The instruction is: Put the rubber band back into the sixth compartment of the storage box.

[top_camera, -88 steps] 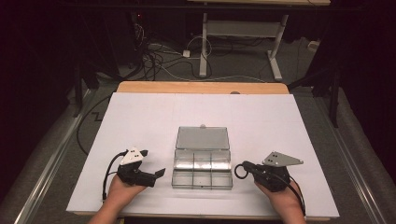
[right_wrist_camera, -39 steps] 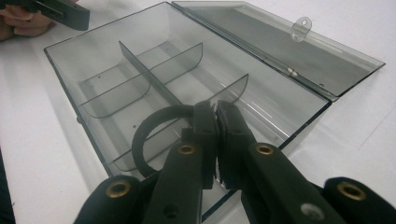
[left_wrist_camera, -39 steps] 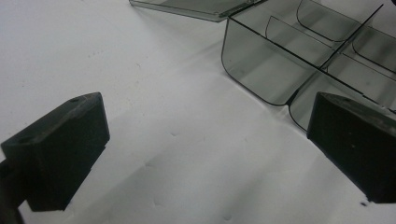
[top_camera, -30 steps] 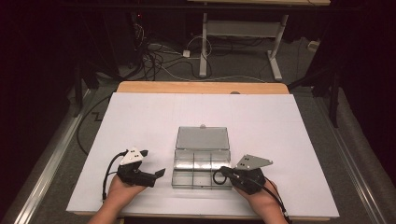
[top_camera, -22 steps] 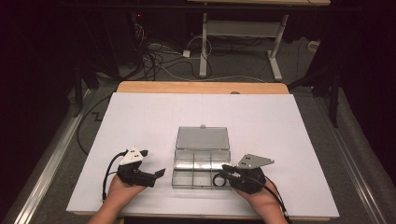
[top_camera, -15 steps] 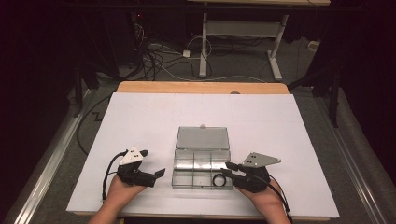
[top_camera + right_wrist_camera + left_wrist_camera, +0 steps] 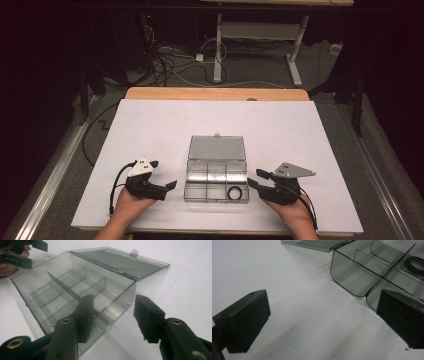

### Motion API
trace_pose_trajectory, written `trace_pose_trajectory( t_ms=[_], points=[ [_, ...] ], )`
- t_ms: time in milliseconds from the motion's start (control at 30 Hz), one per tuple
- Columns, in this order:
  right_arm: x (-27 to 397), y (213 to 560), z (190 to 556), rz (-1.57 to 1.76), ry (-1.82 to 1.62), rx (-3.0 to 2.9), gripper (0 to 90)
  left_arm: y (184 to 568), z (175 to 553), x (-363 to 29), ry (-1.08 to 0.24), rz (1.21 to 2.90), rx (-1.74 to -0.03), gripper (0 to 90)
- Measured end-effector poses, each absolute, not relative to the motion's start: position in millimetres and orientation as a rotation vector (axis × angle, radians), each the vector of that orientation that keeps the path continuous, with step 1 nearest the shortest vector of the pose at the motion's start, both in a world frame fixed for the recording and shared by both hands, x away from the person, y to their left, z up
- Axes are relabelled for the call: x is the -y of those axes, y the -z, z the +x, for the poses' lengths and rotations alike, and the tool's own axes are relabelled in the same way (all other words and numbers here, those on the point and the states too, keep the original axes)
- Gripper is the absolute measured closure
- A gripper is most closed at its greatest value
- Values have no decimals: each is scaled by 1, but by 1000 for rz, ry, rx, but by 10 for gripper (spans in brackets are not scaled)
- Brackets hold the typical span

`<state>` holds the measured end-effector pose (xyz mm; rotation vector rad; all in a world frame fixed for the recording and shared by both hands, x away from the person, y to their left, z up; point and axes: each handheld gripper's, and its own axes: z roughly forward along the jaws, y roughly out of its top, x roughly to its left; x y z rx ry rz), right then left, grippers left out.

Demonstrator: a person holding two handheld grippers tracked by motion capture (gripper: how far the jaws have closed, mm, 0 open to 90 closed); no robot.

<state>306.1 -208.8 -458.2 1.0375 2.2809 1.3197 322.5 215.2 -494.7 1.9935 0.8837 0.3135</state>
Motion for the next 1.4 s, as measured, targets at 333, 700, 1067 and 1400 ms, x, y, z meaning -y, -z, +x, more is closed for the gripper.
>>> trace_pose_trajectory(
  t_ms=[333,700,1067,1400],
  points=[
    [223,467,308,1108,-1291,-2243,340,495,323,-216,-310,1992,-882,0],
    [230,473,311,1151,-1252,-2210,159,494,323,-214,-331,2008,-899,0],
    [229,478,320,1180,-1180,-2199,2,494,324,-213,-329,2007,-918,0],
    [228,479,334,1217,-1177,-2151,2,491,333,-214,-297,1971,-955,0]
  ],
)
